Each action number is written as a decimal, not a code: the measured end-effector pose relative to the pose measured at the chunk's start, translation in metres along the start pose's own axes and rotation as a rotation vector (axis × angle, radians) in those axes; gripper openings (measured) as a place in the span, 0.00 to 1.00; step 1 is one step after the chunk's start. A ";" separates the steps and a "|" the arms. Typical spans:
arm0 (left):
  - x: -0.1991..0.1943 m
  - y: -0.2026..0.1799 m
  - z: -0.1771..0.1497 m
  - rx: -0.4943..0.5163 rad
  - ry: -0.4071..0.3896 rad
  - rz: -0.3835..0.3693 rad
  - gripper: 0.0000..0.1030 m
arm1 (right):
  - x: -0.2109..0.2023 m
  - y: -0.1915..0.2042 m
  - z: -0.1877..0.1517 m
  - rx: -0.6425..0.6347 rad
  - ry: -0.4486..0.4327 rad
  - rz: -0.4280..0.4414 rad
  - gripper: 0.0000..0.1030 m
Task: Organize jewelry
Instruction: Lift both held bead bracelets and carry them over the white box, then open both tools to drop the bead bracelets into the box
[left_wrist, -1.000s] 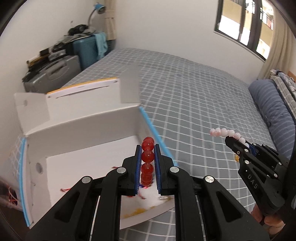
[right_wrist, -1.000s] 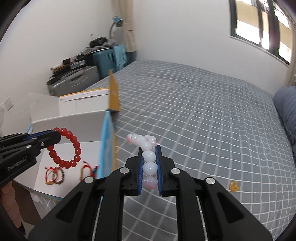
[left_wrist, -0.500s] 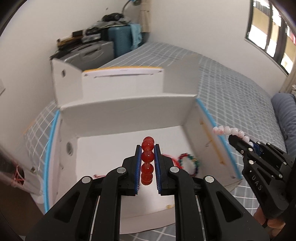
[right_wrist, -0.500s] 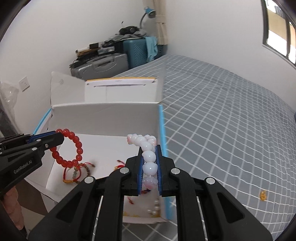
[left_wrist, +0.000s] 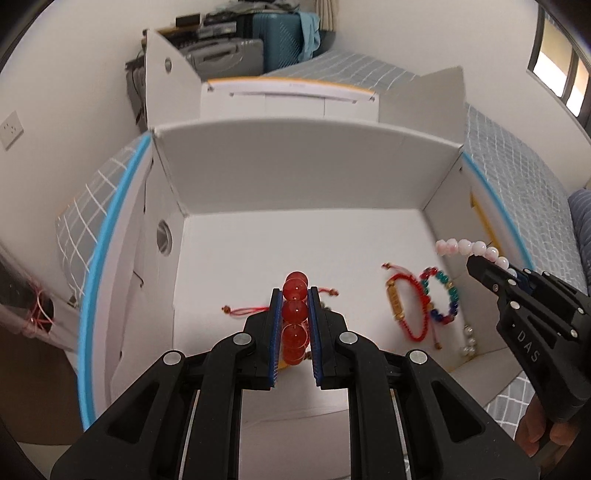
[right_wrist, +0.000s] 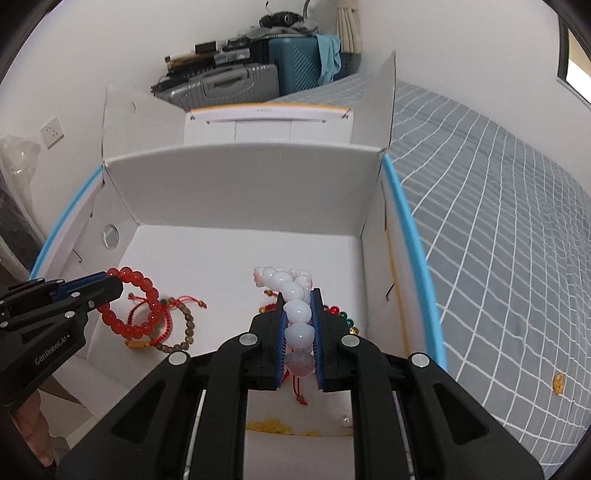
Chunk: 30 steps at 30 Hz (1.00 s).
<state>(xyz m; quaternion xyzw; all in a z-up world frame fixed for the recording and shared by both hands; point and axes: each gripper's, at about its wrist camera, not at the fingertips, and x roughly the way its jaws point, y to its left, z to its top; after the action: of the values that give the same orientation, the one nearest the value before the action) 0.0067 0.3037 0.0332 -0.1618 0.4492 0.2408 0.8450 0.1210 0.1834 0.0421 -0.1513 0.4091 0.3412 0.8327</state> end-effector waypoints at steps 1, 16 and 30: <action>0.002 0.001 0.000 -0.002 0.004 0.001 0.12 | 0.002 0.001 -0.001 0.001 0.006 0.002 0.11; 0.006 0.006 0.000 -0.016 0.028 -0.001 0.14 | 0.013 0.003 -0.003 0.002 0.044 0.006 0.13; -0.025 -0.001 0.003 -0.003 -0.067 0.027 0.58 | -0.025 0.003 0.004 -0.012 -0.067 -0.013 0.64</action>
<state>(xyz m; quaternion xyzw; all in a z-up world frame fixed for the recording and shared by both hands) -0.0030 0.2975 0.0560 -0.1487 0.4226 0.2582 0.8559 0.1105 0.1766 0.0641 -0.1473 0.3781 0.3428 0.8472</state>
